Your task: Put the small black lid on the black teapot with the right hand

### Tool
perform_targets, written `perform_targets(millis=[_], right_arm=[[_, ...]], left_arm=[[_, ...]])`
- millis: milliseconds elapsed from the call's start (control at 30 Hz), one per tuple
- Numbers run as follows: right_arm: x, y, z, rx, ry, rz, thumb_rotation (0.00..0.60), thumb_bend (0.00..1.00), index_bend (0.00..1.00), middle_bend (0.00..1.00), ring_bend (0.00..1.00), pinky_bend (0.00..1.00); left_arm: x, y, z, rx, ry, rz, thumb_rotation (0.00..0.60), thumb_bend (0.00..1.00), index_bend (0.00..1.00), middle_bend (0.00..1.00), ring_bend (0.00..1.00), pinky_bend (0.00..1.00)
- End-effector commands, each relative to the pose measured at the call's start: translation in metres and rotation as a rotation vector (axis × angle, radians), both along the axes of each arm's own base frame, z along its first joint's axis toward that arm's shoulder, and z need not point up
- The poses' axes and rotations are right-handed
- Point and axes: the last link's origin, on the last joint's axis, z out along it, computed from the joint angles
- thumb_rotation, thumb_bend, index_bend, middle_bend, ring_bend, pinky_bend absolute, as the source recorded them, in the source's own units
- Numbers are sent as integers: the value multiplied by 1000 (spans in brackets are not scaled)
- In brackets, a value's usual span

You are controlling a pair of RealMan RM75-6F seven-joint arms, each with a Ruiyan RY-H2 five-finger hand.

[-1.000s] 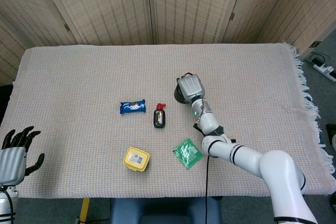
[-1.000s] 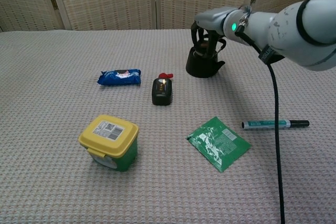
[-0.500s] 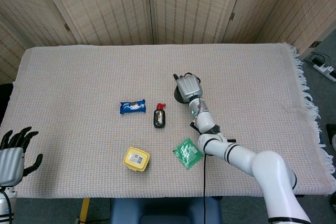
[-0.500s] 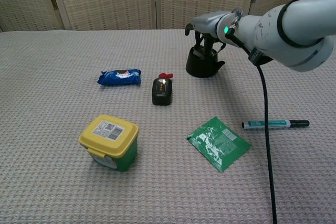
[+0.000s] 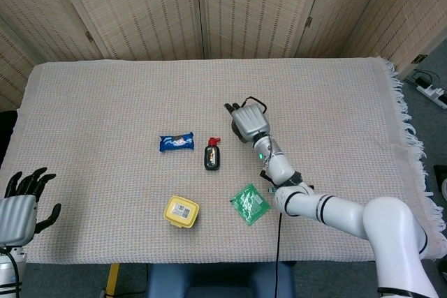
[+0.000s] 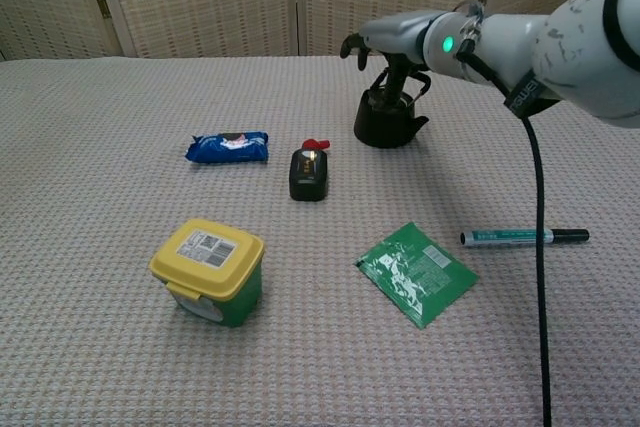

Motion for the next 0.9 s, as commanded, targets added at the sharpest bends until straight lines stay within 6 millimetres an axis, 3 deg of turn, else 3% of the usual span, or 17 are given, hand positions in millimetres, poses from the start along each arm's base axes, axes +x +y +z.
perform_targets(millis=[33,733,900], right_arm=[[-5,6,3,9,8,8,600,326,103,245,863,814],[-18,17,-12,44,84,-16,600,326,103,259,862,815],[-18,18,2,15,54,-12,600,327,103,260,860,815]], left_arm=[[0,0,0,2,0,3,600,328,200,109,159,61],[-4,-3,2,7,-5,10,600,328,199,109,160,61],[-5,-3,2,10,-10,8,600,328,199,109,160,61]])
